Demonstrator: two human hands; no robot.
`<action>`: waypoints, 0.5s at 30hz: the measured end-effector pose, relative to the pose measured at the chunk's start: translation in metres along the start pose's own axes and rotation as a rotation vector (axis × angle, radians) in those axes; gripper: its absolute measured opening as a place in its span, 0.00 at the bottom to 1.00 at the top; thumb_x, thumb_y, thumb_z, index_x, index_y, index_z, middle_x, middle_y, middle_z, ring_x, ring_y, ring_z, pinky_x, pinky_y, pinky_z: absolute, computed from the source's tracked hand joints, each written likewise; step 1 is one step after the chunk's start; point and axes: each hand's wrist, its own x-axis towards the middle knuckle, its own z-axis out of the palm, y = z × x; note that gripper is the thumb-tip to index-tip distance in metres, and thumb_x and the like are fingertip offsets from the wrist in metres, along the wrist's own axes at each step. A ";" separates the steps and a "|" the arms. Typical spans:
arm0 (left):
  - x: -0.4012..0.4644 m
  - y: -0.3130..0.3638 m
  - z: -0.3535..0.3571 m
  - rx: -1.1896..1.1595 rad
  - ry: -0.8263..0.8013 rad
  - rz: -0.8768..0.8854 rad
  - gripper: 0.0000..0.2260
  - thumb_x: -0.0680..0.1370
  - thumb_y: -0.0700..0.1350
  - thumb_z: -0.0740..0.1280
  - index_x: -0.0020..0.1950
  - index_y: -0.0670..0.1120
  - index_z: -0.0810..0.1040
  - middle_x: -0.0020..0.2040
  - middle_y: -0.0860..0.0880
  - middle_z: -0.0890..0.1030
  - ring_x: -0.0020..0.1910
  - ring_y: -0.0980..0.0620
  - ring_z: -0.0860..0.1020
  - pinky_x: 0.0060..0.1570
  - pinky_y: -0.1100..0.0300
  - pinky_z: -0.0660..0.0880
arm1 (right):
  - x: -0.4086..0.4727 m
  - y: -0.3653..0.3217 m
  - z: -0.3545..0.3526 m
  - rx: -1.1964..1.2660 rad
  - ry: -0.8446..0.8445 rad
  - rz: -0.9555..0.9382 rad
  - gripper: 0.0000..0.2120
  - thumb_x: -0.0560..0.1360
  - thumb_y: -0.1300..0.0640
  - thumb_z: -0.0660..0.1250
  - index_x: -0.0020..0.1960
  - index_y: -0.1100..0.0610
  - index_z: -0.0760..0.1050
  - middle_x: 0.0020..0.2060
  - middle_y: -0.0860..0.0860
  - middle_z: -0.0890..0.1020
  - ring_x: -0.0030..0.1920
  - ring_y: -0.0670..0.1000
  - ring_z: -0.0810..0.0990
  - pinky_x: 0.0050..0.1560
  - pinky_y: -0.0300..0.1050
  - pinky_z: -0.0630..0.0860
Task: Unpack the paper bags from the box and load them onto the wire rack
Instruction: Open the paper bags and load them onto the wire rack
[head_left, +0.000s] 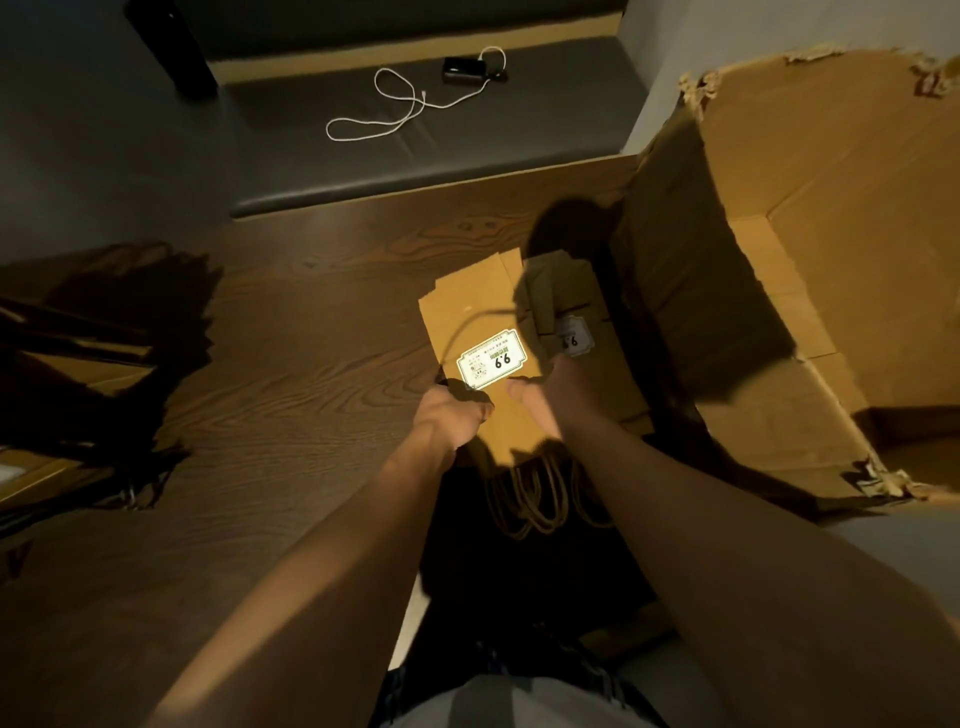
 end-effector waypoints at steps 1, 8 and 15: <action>-0.005 0.001 -0.001 0.010 -0.003 -0.002 0.21 0.73 0.44 0.75 0.61 0.37 0.74 0.57 0.43 0.81 0.55 0.42 0.80 0.57 0.51 0.78 | -0.001 0.000 -0.001 0.009 -0.017 0.002 0.30 0.73 0.51 0.72 0.70 0.59 0.67 0.66 0.58 0.74 0.64 0.60 0.75 0.63 0.54 0.72; -0.009 -0.003 -0.017 0.042 -0.021 -0.012 0.17 0.77 0.44 0.72 0.64 0.41 0.73 0.49 0.49 0.76 0.51 0.49 0.75 0.57 0.55 0.75 | -0.007 -0.014 -0.005 -0.245 0.011 -0.071 0.25 0.73 0.55 0.69 0.69 0.50 0.70 0.69 0.57 0.67 0.68 0.61 0.66 0.67 0.53 0.67; -0.031 0.024 -0.073 0.677 0.447 0.684 0.43 0.72 0.48 0.74 0.80 0.56 0.52 0.78 0.44 0.53 0.77 0.39 0.50 0.72 0.40 0.56 | -0.037 -0.078 -0.013 -0.497 -0.030 -0.426 0.17 0.74 0.60 0.63 0.63 0.53 0.75 0.56 0.54 0.79 0.56 0.56 0.77 0.54 0.51 0.76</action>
